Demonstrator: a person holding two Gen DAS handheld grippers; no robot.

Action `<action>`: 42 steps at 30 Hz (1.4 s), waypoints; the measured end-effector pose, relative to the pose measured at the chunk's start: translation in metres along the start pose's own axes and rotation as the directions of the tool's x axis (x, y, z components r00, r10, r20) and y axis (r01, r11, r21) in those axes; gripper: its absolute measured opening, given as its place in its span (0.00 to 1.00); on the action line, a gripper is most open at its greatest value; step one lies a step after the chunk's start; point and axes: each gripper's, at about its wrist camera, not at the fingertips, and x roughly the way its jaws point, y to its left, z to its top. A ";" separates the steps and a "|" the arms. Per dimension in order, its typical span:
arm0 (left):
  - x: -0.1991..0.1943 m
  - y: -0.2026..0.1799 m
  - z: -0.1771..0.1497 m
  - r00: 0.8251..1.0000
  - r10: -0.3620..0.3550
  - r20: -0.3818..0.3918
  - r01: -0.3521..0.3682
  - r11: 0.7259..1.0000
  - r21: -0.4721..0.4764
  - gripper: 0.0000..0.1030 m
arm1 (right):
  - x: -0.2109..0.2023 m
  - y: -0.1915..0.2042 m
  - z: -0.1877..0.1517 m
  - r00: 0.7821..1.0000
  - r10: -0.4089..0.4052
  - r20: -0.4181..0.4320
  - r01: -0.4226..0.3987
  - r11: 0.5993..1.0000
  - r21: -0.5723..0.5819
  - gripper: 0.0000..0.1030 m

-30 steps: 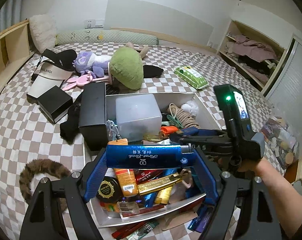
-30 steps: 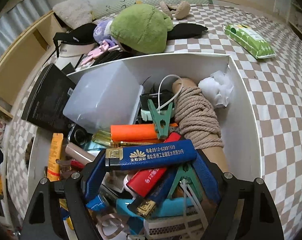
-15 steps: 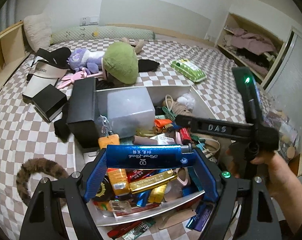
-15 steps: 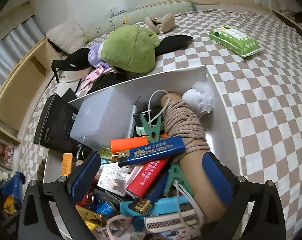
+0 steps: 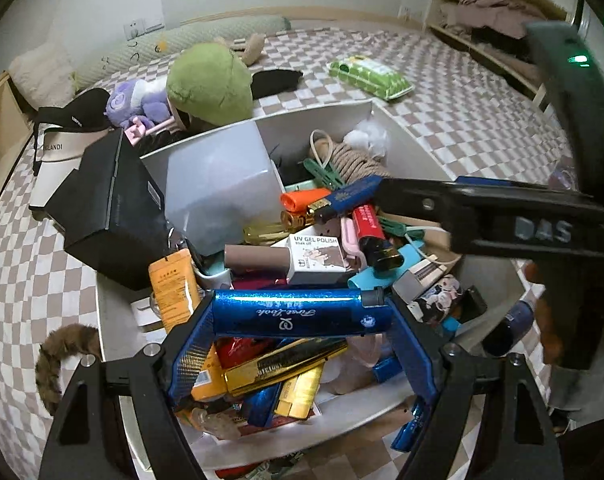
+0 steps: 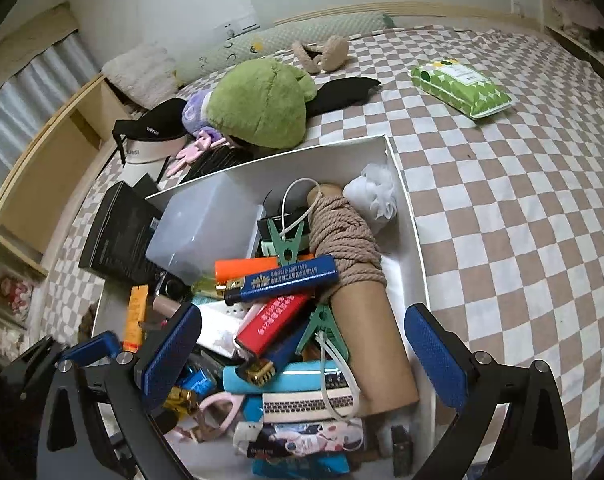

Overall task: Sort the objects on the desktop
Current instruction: 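Lower the long blue lighter into the box and open the left tool, then raise both tools out of the box and back away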

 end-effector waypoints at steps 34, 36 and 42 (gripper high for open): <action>0.028 -0.026 0.002 0.993 0.026 -0.112 -0.021 0.999 0.044 0.96 | -0.009 -0.001 -0.008 0.999 0.038 -0.032 -0.038 0.999 -0.001 0.98; 0.026 -0.027 0.001 0.994 0.019 -0.108 -0.014 0.999 0.044 0.96 | -0.009 0.000 -0.009 0.999 0.037 -0.031 -0.037 0.999 -0.001 0.98; 0.017 -0.031 0.002 0.996 0.013 -0.084 -0.010 0.999 0.044 0.96 | -0.012 0.002 -0.009 0.999 0.035 -0.023 -0.035 0.999 -0.003 0.98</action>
